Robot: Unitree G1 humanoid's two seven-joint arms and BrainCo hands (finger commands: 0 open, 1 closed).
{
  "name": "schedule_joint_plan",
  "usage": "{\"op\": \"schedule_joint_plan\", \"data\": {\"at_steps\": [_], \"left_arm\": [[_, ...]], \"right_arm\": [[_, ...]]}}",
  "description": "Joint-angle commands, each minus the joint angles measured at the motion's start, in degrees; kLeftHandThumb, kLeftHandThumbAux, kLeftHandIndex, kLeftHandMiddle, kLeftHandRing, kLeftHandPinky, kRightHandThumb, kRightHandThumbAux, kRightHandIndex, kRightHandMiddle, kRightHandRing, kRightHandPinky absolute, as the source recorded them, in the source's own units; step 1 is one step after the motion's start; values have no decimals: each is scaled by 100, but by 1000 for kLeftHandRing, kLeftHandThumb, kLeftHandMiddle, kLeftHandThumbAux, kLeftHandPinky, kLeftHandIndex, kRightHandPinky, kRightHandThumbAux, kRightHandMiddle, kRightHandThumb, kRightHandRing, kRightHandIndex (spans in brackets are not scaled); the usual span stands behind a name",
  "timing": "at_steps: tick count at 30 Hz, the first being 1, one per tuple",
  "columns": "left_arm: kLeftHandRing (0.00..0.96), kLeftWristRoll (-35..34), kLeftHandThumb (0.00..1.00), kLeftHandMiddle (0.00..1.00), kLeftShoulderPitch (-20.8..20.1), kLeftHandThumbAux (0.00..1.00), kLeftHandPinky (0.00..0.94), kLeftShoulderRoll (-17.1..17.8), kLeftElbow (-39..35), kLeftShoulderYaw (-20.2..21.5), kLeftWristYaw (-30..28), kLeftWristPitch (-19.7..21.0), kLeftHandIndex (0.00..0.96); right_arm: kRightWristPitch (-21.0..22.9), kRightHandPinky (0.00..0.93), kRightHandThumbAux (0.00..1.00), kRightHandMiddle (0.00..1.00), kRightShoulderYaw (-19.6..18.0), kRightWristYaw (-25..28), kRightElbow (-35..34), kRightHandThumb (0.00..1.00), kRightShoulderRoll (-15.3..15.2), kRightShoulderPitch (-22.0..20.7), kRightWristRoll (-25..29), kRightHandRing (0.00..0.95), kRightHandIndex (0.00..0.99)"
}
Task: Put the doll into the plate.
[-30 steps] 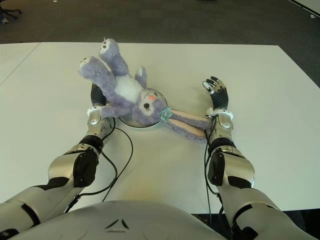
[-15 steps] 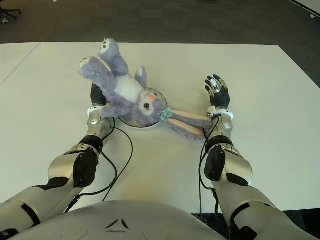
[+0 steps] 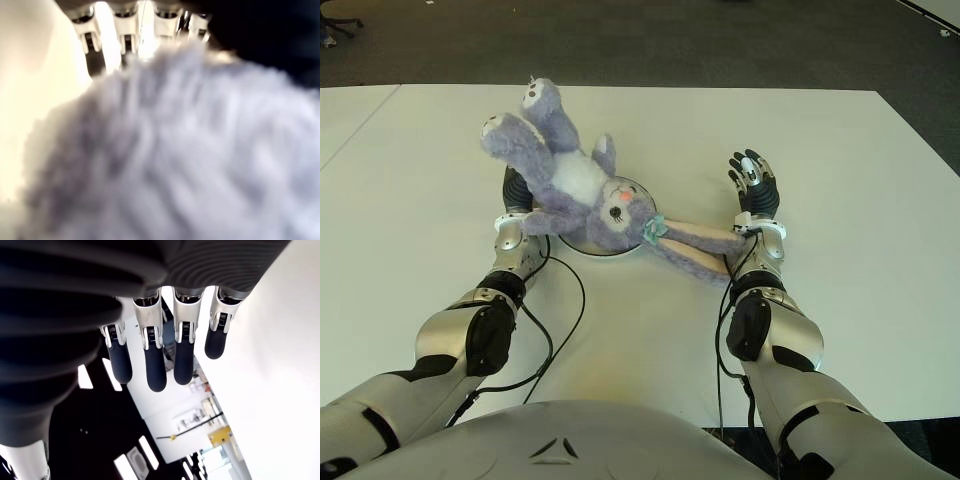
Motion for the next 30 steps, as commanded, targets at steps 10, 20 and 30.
{"op": "schedule_joint_plan", "data": {"at_steps": [10,20,30], "left_arm": [[177,-15,0,180,1170,537,172,-100,721,54,81,604,104],[188,15,0,191,1163,546,191,-114,722,24,122,602,117],[189,32,0,190,1163,545,186,-114,723,7,131,606,110]], "right_arm": [[817,257,701,301,-135,-194,699,31,692,994,93,280,275],[805,258,696,300,-127,-186,696,49,682,995,81,278,275],[779,266,706,306,-112,-236,693,32,687,987,63,286,272]]}}
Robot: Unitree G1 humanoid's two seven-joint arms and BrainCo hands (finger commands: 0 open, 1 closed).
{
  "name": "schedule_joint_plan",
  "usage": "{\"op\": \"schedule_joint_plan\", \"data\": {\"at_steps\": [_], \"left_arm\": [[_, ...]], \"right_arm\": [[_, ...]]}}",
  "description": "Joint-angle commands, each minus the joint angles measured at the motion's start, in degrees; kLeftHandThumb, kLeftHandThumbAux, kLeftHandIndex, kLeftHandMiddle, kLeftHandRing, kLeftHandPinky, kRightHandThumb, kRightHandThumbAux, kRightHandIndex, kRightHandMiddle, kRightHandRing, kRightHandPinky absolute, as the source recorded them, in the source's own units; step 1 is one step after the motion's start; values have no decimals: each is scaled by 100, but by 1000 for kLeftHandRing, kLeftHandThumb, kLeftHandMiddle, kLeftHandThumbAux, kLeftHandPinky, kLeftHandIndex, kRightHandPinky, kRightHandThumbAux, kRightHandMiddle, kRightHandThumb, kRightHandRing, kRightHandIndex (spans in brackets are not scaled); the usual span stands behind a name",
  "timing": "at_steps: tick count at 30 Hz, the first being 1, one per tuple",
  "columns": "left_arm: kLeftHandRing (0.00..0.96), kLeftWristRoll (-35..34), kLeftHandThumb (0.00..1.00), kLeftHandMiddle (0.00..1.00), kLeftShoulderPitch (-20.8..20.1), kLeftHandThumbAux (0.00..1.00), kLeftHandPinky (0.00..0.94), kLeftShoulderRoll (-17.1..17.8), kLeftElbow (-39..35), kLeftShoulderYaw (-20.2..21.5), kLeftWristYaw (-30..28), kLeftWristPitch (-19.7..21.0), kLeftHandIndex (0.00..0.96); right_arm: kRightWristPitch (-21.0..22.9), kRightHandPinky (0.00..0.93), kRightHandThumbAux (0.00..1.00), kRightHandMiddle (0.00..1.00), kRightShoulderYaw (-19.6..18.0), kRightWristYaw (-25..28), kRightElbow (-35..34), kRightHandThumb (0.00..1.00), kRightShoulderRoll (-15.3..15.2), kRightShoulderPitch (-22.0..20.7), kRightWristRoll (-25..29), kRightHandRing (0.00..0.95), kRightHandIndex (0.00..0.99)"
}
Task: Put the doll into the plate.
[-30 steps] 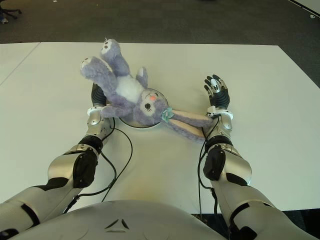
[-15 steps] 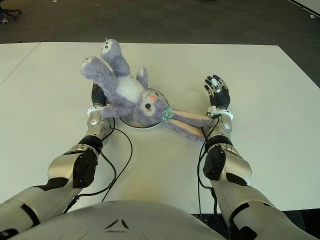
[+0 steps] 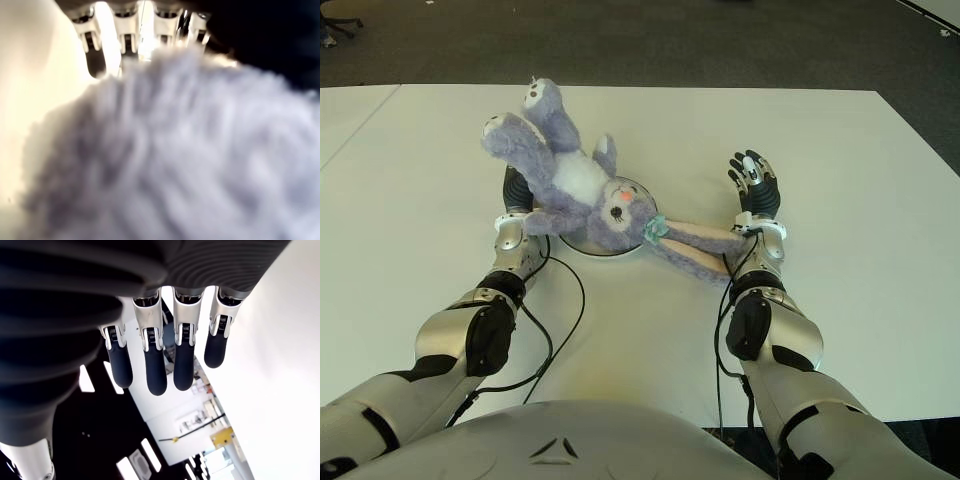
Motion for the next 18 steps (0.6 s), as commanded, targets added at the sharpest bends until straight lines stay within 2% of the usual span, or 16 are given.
{"op": "schedule_joint_plan", "data": {"at_steps": [1,7,15,18], "left_arm": [[189,38,0,190,1159,545,186,-115,723,17,132,615,109],[185,66,0,189,1144,534,166,-89,735,-9,167,728,100],[178,18,0,186,1148,536,162,-83,739,33,114,756,98],[181,-6,0,188,1157,542,167,-85,739,54,74,744,98]], "right_arm": [[767,268,707,306,-44,-219,700,31,674,993,63,287,271],[710,266,702,311,39,-300,699,46,667,1004,-35,292,275],[326,266,718,319,726,-744,701,34,584,1126,-824,300,269],[-4,279,744,319,1109,-1151,686,24,565,1212,-1260,306,261]]}}
